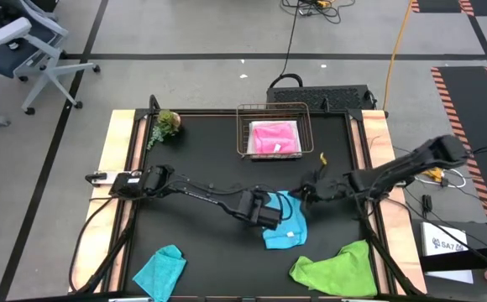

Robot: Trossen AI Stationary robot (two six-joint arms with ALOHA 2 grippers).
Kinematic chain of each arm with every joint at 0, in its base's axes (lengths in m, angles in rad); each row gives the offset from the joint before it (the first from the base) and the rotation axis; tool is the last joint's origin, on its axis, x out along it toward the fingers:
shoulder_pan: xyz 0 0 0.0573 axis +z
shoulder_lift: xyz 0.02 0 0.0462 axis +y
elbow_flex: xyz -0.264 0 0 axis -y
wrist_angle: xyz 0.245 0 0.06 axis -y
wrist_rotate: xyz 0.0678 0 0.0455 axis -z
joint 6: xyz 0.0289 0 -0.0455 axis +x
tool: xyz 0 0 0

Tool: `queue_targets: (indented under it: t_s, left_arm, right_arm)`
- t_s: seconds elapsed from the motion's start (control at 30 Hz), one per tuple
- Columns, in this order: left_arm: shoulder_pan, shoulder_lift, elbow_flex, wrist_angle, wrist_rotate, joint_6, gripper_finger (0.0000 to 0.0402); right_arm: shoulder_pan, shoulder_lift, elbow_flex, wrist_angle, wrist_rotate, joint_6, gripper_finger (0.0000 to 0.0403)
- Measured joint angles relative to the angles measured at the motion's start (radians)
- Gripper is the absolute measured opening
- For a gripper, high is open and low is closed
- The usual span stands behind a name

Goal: Fold microfiber towels
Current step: Fold the right blue towel

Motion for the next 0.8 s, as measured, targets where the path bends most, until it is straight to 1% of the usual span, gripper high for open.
queue_targets:
  t_s: [0.07, 0.17, 0.27, 0.37, 0.5, 0.63, 0.8]
  left_arm:
    - [-0.004, 0.0, 0.0, -0.009, 0.0, -0.003, 0.0061]
    - [-0.014, -0.013, 0.0, -0.022, -0.007, 0.007, 0.0051]
    - [-0.021, -0.044, 0.002, -0.053, -0.029, 0.006, 0.0039]
    - [-0.033, -0.077, 0.002, -0.146, -0.068, -0.027, 0.0025]
    - [-0.057, -0.137, 0.001, -0.263, -0.128, -0.102, 0.0009]
    - [-0.088, -0.212, -0.007, -0.255, -0.182, -0.104, 0.0004]
    - [-0.131, -0.299, -0.025, -0.256, -0.272, -0.11, 0.0017]
  right_arm:
    - [0.036, 0.076, 0.028, 0.012, 0.008, 0.029, 0.0]
    - [0.093, 0.183, 0.094, -0.025, 0.008, 0.039, 0.0]
    - [0.129, 0.269, 0.143, -0.118, -0.009, 0.063, 0.0]
    - [0.147, 0.315, 0.162, -0.245, -0.012, 0.098, 0.0]
    - [0.151, 0.315, 0.169, -0.345, -0.041, 0.115, 0.0]
    - [0.151, 0.276, 0.165, -0.404, -0.064, 0.112, 0.0]
    - [0.146, 0.226, 0.161, -0.41, -0.089, 0.11, 0.0]
